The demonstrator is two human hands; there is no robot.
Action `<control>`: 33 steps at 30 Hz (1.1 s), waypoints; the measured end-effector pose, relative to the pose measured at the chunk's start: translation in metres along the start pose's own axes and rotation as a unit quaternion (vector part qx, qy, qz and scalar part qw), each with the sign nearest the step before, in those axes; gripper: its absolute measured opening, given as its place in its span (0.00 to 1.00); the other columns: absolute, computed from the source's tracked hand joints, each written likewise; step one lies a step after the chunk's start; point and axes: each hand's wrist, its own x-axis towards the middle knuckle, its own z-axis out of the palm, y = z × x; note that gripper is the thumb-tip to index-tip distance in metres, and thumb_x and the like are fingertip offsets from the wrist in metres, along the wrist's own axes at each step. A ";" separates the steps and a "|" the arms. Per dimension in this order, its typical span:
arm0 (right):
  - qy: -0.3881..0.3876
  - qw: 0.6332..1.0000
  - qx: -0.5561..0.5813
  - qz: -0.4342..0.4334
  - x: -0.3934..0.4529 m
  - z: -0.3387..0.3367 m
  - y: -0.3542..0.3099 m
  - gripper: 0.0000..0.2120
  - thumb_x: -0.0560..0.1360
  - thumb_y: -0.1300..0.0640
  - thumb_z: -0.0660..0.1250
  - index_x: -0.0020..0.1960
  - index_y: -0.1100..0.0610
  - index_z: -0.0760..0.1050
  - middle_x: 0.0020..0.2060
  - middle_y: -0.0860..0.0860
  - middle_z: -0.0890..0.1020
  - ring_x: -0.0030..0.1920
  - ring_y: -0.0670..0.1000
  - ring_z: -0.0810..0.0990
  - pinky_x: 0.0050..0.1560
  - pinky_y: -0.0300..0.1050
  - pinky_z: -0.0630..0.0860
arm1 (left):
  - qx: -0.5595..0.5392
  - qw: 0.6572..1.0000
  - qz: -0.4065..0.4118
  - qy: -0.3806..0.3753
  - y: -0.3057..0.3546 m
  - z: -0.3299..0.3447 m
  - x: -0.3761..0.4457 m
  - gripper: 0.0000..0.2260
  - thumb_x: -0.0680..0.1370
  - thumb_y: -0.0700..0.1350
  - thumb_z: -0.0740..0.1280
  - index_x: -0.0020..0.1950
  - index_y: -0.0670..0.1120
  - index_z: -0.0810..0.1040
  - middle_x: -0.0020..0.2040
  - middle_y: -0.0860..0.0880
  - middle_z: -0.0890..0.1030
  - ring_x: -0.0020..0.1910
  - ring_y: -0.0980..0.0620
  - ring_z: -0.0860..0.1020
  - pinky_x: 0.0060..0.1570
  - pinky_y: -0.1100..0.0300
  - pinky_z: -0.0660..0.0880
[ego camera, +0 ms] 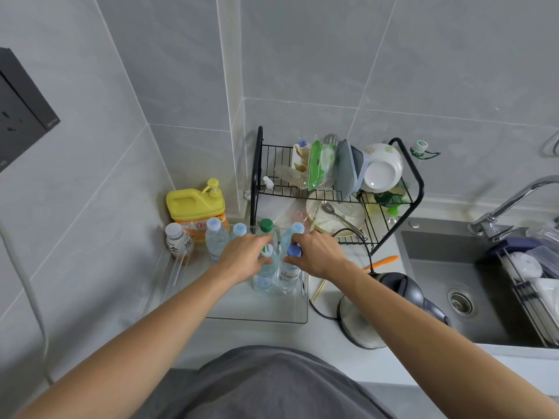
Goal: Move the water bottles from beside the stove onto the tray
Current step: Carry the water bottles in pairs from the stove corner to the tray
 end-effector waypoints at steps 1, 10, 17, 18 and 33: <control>-0.002 1.000 0.003 -0.003 0.000 0.001 -0.001 0.20 0.78 0.36 0.70 0.57 0.52 0.78 0.48 0.53 0.85 0.49 0.58 0.83 0.44 0.48 0.74 | -0.004 1.000 0.002 -0.002 -0.001 0.001 -0.001 0.14 0.79 0.52 0.74 0.61 0.49 0.77 0.51 0.46 0.83 0.50 0.43 0.81 0.40 0.52 0.70; -0.003 1.000 0.021 -0.007 -0.001 -0.001 -0.003 0.19 0.77 0.37 0.71 0.55 0.51 0.78 0.46 0.51 0.84 0.46 0.57 0.83 0.44 0.48 0.76 | -0.013 1.000 0.010 -0.009 -0.001 -0.002 -0.002 0.13 0.79 0.52 0.75 0.57 0.47 0.76 0.48 0.47 0.83 0.47 0.45 0.80 0.38 0.53 0.67; -0.010 0.999 0.041 0.022 -0.007 -0.003 -0.006 0.19 0.77 0.36 0.70 0.57 0.50 0.77 0.44 0.50 0.85 0.46 0.55 0.83 0.47 0.50 0.81 | 0.001 1.000 0.006 -0.015 0.004 -0.006 -0.004 0.13 0.79 0.53 0.74 0.57 0.49 0.76 0.48 0.48 0.83 0.47 0.45 0.82 0.38 0.55 0.69; -0.011 0.998 0.049 0.027 -0.009 -0.003 -0.007 0.19 0.78 0.36 0.70 0.58 0.50 0.77 0.44 0.50 0.85 0.46 0.55 0.83 0.47 0.50 0.81 | 0.011 1.000 0.002 -0.019 0.005 -0.006 -0.004 0.13 0.80 0.53 0.73 0.57 0.49 0.75 0.49 0.48 0.83 0.48 0.45 0.82 0.38 0.54 0.69; 0.160 0.954 0.165 0.191 -0.082 -0.051 0.000 0.16 0.81 0.39 0.64 0.64 0.46 0.76 0.50 0.42 0.80 0.51 0.48 0.81 0.44 0.49 0.80 | 0.056 0.996 0.009 0.068 0.055 -0.066 0.011 0.19 0.80 0.64 0.64 0.62 0.52 0.77 0.55 0.51 0.81 0.57 0.48 0.76 0.45 0.53 0.76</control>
